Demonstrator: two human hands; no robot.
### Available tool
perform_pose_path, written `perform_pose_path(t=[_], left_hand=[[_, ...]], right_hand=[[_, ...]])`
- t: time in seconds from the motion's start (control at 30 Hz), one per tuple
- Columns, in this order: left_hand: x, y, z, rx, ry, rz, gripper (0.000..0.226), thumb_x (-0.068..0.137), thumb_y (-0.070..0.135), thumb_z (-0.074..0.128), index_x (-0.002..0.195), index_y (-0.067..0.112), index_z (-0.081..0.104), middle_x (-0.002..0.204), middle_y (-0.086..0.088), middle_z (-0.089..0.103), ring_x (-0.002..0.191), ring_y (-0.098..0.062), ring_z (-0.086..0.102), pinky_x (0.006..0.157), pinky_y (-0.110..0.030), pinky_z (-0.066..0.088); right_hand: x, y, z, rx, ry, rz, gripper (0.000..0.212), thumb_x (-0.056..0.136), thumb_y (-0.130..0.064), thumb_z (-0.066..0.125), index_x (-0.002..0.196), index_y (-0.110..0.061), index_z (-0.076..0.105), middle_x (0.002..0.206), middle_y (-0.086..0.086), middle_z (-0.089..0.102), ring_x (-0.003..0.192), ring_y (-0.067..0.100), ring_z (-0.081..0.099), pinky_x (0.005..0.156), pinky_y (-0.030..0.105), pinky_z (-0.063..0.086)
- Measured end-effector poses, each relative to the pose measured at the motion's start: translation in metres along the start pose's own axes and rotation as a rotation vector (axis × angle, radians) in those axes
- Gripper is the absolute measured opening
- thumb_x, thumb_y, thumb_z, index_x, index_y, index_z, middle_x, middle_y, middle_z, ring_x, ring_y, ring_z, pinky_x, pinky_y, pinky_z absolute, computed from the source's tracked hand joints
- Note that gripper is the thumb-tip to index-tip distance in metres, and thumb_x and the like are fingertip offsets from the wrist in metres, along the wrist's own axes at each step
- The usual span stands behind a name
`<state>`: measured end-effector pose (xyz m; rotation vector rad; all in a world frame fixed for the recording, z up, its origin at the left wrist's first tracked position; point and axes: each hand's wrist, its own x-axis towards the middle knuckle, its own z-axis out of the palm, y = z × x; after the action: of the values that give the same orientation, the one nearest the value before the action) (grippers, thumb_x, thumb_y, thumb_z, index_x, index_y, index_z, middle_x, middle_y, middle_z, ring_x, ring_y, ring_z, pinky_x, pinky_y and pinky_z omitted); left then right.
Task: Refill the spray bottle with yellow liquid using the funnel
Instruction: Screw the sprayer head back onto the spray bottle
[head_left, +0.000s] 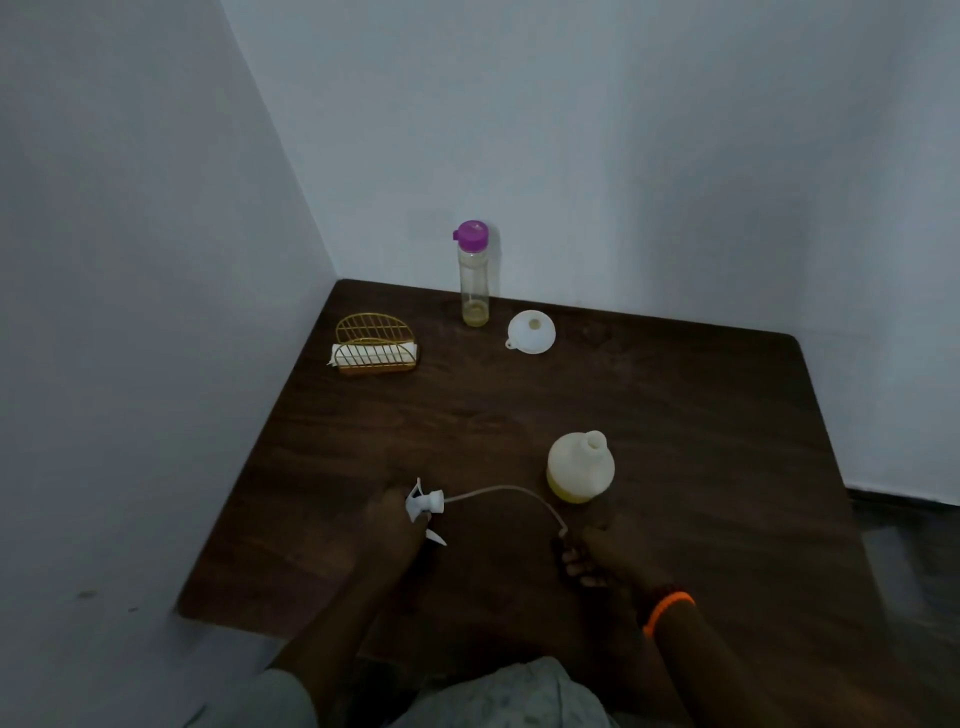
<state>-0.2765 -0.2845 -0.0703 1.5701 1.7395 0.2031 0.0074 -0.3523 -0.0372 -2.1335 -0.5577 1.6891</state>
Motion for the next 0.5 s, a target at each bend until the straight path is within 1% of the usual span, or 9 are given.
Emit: perform_pose_path(t=[0.07, 0.1, 0.13, 0.2, 0.3, 0.4, 0.43, 0.5], left_hand=[[0.001, 0.0, 0.0, 0.007, -0.03, -0.042, 0.032, 0.097, 0.026, 0.06, 0.114, 0.0, 0.065, 0.113, -0.01, 0.067, 0.103, -0.019, 0.064, 0.09, -0.028, 0.047], [0.0, -0.001, 0.001, 0.015, -0.011, -0.04, 0.03, 0.096, 0.027, 0.062, 0.11, 0.001, 0.066, 0.109, -0.009, 0.068, 0.101, -0.017, 0.065, 0.087, -0.028, 0.049], [0.0, -0.003, 0.002, 0.004, 0.031, -0.031, 0.028, 0.093, 0.027, 0.066, 0.105, 0.002, 0.068, 0.104, -0.008, 0.069, 0.097, -0.018, 0.067, 0.081, -0.028, 0.051], [-0.005, -0.004, 0.004, -0.028, 0.11, -0.021, 0.026, 0.088, 0.029, 0.071, 0.101, 0.006, 0.07, 0.097, -0.005, 0.07, 0.092, -0.02, 0.068, 0.075, -0.024, 0.047], [-0.014, 0.002, -0.003, -0.02, 0.187, 0.049, 0.027, 0.083, 0.033, 0.074, 0.103, 0.014, 0.07, 0.098, 0.002, 0.069, 0.092, -0.014, 0.066, 0.076, -0.023, 0.047], [-0.022, 0.017, -0.021, -0.063, 0.246, 0.111, 0.031, 0.084, 0.031, 0.075, 0.108, 0.015, 0.066, 0.1, 0.009, 0.064, 0.089, -0.005, 0.059, 0.073, -0.014, 0.042], [-0.024, 0.023, -0.028, -0.076, 0.254, 0.117, 0.035, 0.084, 0.032, 0.075, 0.112, 0.015, 0.065, 0.101, 0.008, 0.063, 0.091, -0.005, 0.058, 0.075, -0.015, 0.044], [-0.031, 0.038, -0.046, -0.119, 0.271, 0.112, 0.04, 0.082, 0.033, 0.077, 0.116, 0.018, 0.063, 0.106, 0.006, 0.065, 0.097, -0.009, 0.062, 0.083, -0.025, 0.052]], right_hand=[[-0.003, -0.001, -0.001, -0.042, 0.016, -0.03, 0.02, 0.09, -0.024, 0.07, 0.093, -0.006, 0.074, 0.082, 0.01, 0.075, 0.069, 0.019, 0.068, 0.064, 0.031, 0.053], [-0.005, -0.001, -0.003, -0.056, 0.019, -0.045, 0.02, 0.09, -0.025, 0.07, 0.092, -0.005, 0.074, 0.083, 0.01, 0.075, 0.07, 0.019, 0.068, 0.064, 0.031, 0.052], [-0.007, -0.001, -0.004, -0.063, 0.022, -0.057, 0.02, 0.09, -0.025, 0.07, 0.09, -0.005, 0.075, 0.084, 0.01, 0.076, 0.07, 0.02, 0.068, 0.064, 0.031, 0.052], [-0.011, -0.001, -0.006, -0.079, 0.028, -0.087, 0.02, 0.089, -0.026, 0.07, 0.085, -0.007, 0.075, 0.085, 0.011, 0.077, 0.071, 0.02, 0.069, 0.065, 0.032, 0.053], [-0.017, -0.005, -0.012, -0.11, 0.022, -0.159, 0.021, 0.089, -0.024, 0.07, 0.084, -0.004, 0.076, 0.084, 0.01, 0.078, 0.07, 0.02, 0.07, 0.065, 0.033, 0.053], [-0.028, -0.015, -0.022, -0.141, 0.031, -0.256, 0.021, 0.09, -0.023, 0.071, 0.088, -0.003, 0.076, 0.084, 0.011, 0.077, 0.068, 0.019, 0.069, 0.06, 0.029, 0.051], [-0.033, -0.02, -0.026, -0.159, 0.039, -0.297, 0.019, 0.09, -0.022, 0.071, 0.089, -0.004, 0.076, 0.084, 0.011, 0.077, 0.067, 0.017, 0.069, 0.058, 0.026, 0.051], [-0.042, -0.033, -0.036, -0.196, 0.07, -0.397, 0.012, 0.09, -0.017, 0.071, 0.09, -0.006, 0.077, 0.086, 0.01, 0.077, 0.064, 0.01, 0.067, 0.054, 0.02, 0.05]])
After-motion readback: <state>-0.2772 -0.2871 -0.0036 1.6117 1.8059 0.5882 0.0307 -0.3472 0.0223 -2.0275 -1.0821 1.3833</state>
